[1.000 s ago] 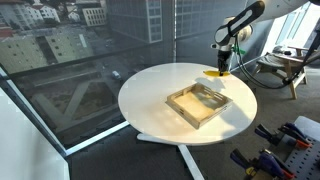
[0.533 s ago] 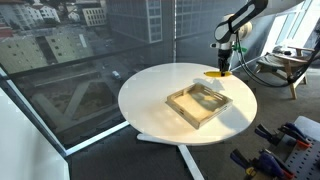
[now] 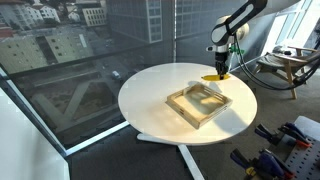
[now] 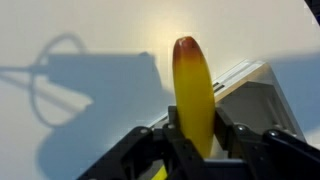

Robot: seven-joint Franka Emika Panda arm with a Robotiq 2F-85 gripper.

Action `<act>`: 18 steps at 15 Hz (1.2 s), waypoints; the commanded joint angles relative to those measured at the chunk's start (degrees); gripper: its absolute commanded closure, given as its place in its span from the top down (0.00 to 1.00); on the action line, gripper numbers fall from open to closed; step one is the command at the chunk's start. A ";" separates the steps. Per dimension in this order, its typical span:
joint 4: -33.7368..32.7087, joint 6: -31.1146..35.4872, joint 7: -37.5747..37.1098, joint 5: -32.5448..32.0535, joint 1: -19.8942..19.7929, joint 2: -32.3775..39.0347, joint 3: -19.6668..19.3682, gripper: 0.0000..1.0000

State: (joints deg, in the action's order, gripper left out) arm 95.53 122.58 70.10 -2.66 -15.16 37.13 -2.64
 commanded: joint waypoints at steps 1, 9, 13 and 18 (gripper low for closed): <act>3.63 0.38 -0.81 -1.45 0.90 -3.11 0.07 0.13; 1.63 -0.11 -0.21 -0.37 0.67 -0.49 0.55 0.38; 1.63 -0.11 -0.21 -0.36 0.67 -0.49 0.56 0.38; 1.63 -0.11 -0.21 -0.36 0.67 -0.49 0.56 0.38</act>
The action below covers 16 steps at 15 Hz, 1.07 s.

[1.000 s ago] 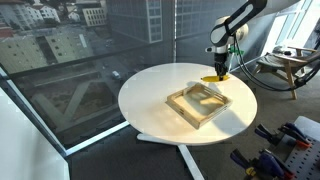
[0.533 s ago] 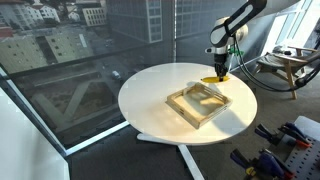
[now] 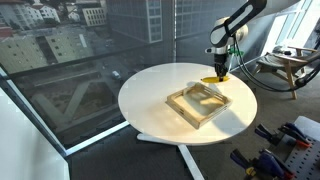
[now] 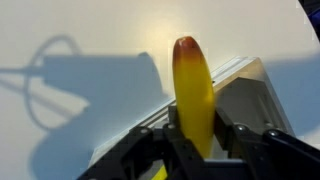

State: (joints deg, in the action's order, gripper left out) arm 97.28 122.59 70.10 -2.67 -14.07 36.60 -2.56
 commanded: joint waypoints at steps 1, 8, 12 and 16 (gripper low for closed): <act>-0.12 -0.12 -0.21 -0.35 -0.43 0.03 0.48 0.13; -0.32 -0.07 0.35 0.73 -0.48 -1.37 1.69 0.13; 0.52 0.75 0.87 0.85 -0.04 -2.91 2.89 0.13; 1.42 1.40 1.78 0.55 0.75 -3.87 4.07 0.13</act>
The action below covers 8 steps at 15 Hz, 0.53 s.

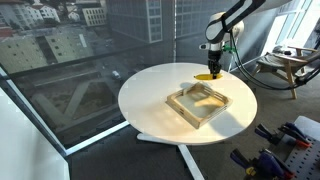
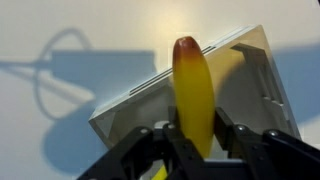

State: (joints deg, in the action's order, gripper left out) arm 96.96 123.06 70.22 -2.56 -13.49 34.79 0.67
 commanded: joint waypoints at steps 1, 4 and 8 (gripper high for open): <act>2.13 1.11 1.93 0.34 0.40 -2.28 1.13 0.13; 3.46 1.39 3.24 0.18 1.07 -2.98 2.00 0.13; 4.68 1.29 5.72 0.28 1.74 -3.71 2.94 0.13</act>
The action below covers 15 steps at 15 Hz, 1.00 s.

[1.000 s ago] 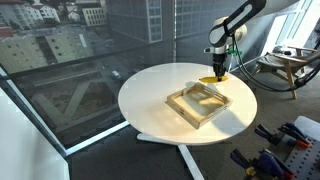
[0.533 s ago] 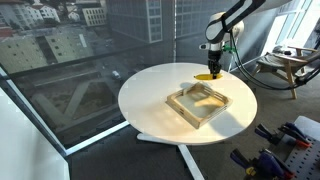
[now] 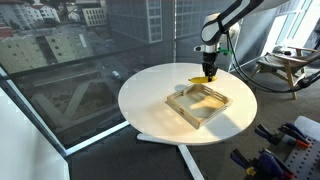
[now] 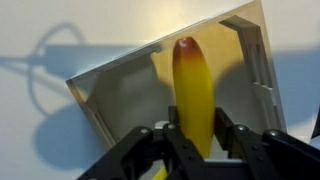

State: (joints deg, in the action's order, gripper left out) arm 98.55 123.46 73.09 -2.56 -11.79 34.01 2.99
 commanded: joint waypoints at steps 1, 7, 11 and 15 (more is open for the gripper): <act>3.52 1.01 3.34 0.21 0.25 -3.22 0.74 0.13; 6.91 2.39 6.79 -0.35 1.56 -5.26 1.16 0.13; 8.80 4.36 7.79 -1.06 2.69 -5.90 0.84 0.13; 10.49 7.52 7.32 -2.61 3.62 -6.27 0.49 0.13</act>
State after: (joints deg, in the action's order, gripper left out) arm 106.18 128.59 79.41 -3.45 -8.87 30.08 4.06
